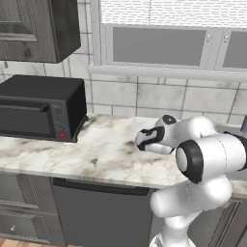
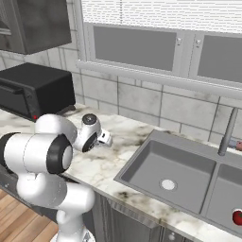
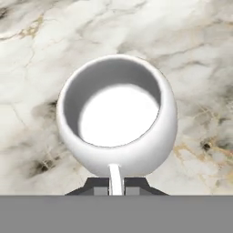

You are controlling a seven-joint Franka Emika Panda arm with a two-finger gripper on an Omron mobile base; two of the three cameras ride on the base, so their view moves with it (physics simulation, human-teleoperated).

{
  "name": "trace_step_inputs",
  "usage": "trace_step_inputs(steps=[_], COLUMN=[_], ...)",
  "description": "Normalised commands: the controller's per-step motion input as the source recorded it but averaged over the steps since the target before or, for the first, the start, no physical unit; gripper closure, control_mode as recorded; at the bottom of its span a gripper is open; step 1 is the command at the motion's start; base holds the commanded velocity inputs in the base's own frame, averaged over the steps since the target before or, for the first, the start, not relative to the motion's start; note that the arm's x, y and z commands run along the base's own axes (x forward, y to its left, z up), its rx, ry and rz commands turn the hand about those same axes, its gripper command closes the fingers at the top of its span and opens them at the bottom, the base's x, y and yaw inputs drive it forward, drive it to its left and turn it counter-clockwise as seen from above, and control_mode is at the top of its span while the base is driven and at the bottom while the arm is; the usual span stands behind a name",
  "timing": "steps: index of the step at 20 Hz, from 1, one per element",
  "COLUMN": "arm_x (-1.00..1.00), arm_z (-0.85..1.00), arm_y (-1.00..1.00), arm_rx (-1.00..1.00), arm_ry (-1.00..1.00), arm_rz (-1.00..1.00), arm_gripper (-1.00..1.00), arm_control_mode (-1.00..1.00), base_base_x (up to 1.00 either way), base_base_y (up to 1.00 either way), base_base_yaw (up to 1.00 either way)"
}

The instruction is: Clear the mugs and bowl far away from the sink.

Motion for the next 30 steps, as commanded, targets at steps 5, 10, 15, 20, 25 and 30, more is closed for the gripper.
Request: trace_step_inputs(steps=[5, 10, 15, 20, 25, 30], arm_x=[-0.67, -0.99, -0.40, 0.00, 0.00, 0.00], arm_z=[0.95, 1.00, 0.40, 0.00, 0.00, 0.00], arm_y=[0.16, 0.00, 0.00, 0.00, 0.00, 0.00], arm_rx=[0.00, 0.00, -0.01, 0.00, 0.00, 0.00], arm_ry=[-0.36, -0.03, 0.00, 0.00, 0.00, 0.00], arm_rz=[0.00, 0.01, 0.03, 0.00, 0.00, 0.00], arm_gripper=[1.00, 1.00, 1.00, 1.00, 1.00, 1.00], arm_control_mode=[-1.00, -1.00, 1.00, 1.00, 1.00, 1.00], base_base_x=[0.00, 0.00, -0.60, -0.86, -0.10, -0.06], base_base_y=[0.00, 0.00, 0.00, 0.00, 0.00, 0.00], base_base_yaw=[0.00, 0.00, 0.19, 0.67, 0.90, 0.92])
